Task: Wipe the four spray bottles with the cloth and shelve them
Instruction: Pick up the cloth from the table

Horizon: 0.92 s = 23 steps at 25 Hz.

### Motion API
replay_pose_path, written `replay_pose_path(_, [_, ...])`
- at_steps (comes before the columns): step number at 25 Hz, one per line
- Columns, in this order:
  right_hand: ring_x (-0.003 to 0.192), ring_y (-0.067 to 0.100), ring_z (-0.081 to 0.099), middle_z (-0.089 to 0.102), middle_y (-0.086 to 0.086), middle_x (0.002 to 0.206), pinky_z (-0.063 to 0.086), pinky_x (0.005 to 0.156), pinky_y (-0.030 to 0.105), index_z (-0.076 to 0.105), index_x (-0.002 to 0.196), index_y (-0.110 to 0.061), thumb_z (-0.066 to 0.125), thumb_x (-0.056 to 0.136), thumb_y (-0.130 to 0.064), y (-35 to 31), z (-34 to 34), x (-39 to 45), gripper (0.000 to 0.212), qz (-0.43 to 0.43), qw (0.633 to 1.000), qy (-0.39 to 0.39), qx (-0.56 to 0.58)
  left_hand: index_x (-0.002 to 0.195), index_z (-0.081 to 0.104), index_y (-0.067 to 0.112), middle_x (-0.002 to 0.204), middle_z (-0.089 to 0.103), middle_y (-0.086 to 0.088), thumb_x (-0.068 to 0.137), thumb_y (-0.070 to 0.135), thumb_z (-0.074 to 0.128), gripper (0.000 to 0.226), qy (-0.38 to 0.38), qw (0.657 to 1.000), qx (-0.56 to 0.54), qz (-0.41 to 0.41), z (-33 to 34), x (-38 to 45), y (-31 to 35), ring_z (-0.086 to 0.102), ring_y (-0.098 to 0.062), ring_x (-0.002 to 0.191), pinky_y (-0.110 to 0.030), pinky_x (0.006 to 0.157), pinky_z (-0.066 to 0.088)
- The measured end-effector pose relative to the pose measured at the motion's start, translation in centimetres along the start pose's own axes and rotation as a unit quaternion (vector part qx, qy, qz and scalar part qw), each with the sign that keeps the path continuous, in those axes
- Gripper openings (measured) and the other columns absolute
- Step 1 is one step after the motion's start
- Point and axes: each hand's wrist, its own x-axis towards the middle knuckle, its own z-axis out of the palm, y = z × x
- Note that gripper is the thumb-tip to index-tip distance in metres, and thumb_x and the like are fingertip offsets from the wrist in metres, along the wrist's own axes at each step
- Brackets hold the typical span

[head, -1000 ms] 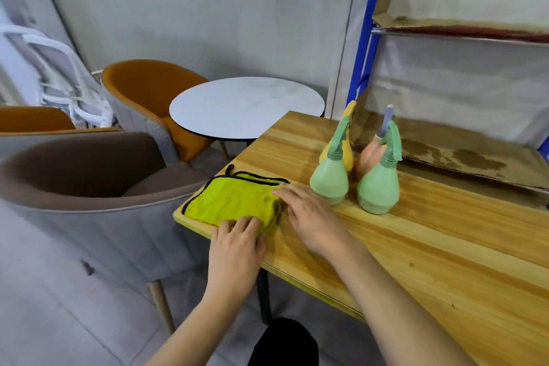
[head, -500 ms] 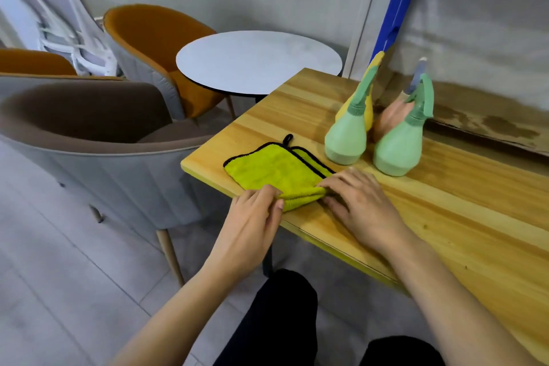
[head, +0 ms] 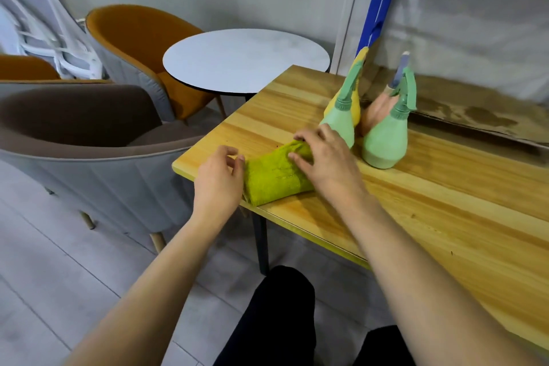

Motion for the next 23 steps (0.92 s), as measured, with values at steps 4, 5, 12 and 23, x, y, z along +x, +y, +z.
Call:
replay_pose_path(4, [0.113, 0.027, 0.054, 0.060, 0.005, 0.123, 0.043, 0.097, 0.041, 0.064, 0.122, -0.020, 0.068, 0.091, -0.031, -0.2, 2.6, -1.3, 0.034, -0.063, 0.992, 0.080, -0.079, 0.130, 0.060, 0.024, 0.123, 0.058, 0.000, 0.104, 0.032, 0.054, 0.028, 0.015, 0.992, 0.047, 0.115, 0.4, -2.1, -2.2, 0.056, -0.027, 0.105, -0.043, 0.090, 0.048])
replay_pose_path(5, [0.113, 0.026, 0.056, 0.063, 0.003, 0.121, 0.044, 0.097, 0.041, 0.067, 0.119, -0.019, 0.064, 0.094, -0.030, -0.3, 2.6, -1.4, 0.028, -0.101, 0.989, 0.085, -0.060, 0.126, 0.063, 0.025, 0.122, 0.057, 0.001, 0.104, 0.031, 0.053, 0.025, 0.015, 0.986, 0.063, 0.152, 0.7, -3.1, -2.3, 0.053, -0.027, 0.102, -0.042, 0.091, 0.047])
replay_pose_path(12, [0.149, 0.015, 0.028, 0.037, -0.006, 0.159, 0.014, 0.122, 0.035, 0.037, 0.152, -0.034, 0.028, 0.105, -0.052, 0.1, 2.8, -3.1, 0.051, -0.123, 0.980, -0.159, 0.009, 0.121, 0.072, 0.030, 0.115, 0.061, -0.005, 0.100, 0.048, 0.049, 0.036, 0.013, 0.983, 0.121, 0.139, 2.0, -4.7, -2.3, 0.055, -0.034, 0.097, -0.043, 0.088, 0.038])
replay_pose_path(23, [0.121, 0.015, 0.047, 0.051, -0.017, 0.145, 0.034, 0.095, 0.036, 0.040, 0.147, -0.043, 0.027, 0.092, -0.073, 8.4, -4.6, -12.0, 0.064, 0.025, 0.987, -0.125, -0.102, 0.145, 0.055, 0.036, 0.142, 0.062, 0.007, 0.102, 0.023, 0.035, 0.049, -0.172, 0.956, 0.064, 0.229, 8.7, -7.0, 3.8, 0.046, -0.030, 0.138, -0.044, 0.108, 0.029])
